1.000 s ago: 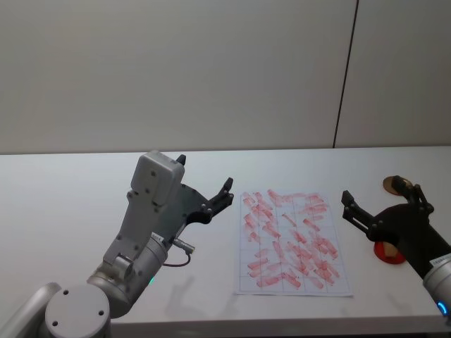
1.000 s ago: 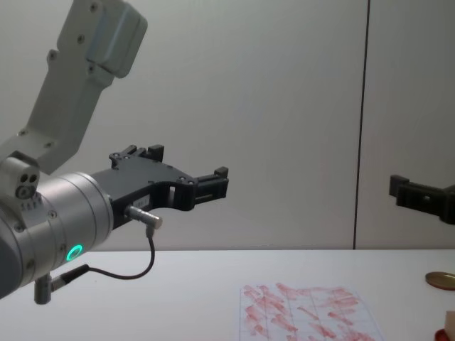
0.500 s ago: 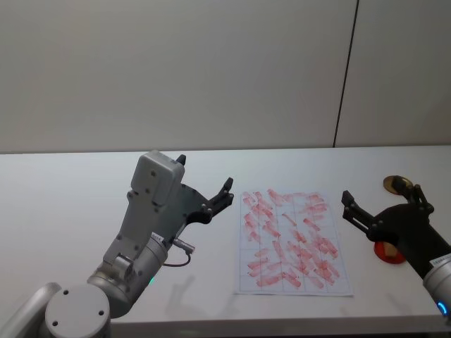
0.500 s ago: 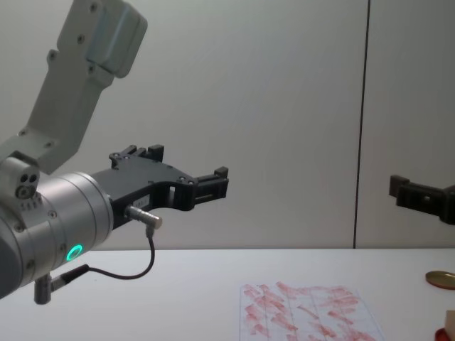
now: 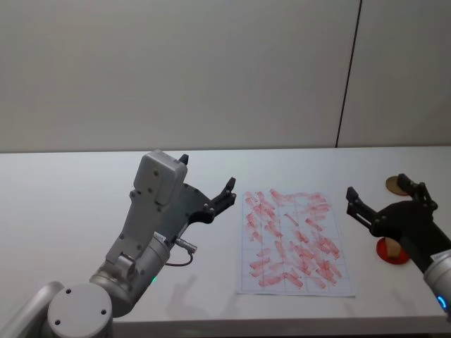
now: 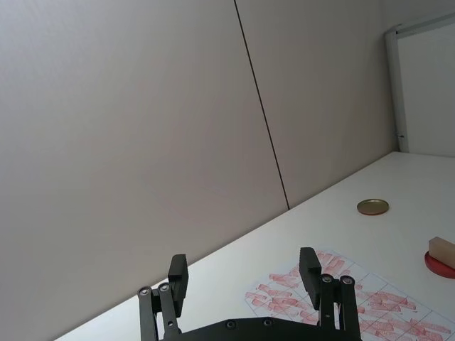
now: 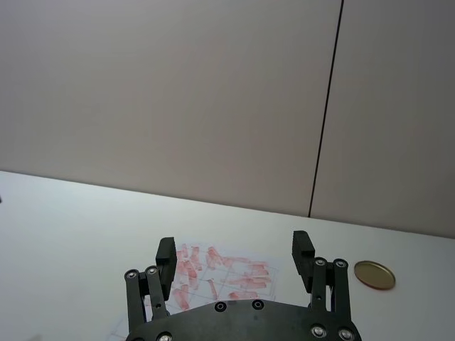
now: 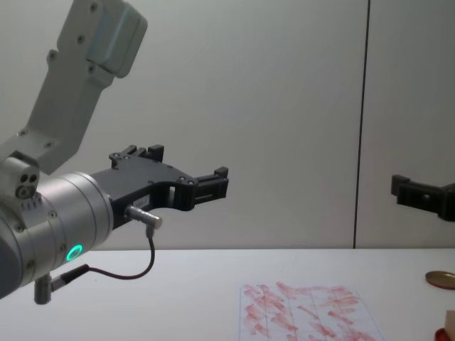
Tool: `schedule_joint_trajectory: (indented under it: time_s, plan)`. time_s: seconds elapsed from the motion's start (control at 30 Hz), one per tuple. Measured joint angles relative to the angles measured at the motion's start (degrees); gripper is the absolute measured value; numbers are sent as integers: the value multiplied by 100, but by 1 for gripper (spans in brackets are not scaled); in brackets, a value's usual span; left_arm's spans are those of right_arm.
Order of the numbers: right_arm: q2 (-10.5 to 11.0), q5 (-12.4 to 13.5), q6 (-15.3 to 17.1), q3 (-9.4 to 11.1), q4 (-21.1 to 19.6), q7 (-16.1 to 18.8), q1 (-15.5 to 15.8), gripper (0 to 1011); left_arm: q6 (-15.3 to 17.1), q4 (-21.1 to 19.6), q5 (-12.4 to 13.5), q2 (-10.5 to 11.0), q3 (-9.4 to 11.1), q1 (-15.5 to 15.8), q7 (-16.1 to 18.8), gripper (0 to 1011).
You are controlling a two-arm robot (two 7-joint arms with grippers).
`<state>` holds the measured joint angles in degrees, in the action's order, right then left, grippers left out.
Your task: Use the one hand to pick up the stamp and affix it onto the A4 paper.
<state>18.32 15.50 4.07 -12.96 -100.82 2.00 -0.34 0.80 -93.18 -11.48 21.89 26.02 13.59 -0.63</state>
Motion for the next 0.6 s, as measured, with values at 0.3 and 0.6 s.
schedule_joint_trajectory:
  time_s: [0.3,0.6]
  plan:
    - [-224,-164,529,-4,256,-411,-322,1001,0,0,0,0,0,0,0,993]
    - [-436,-207,1005,52,667,-822,-679,1001,0,0,0,0,0,0,0,993]
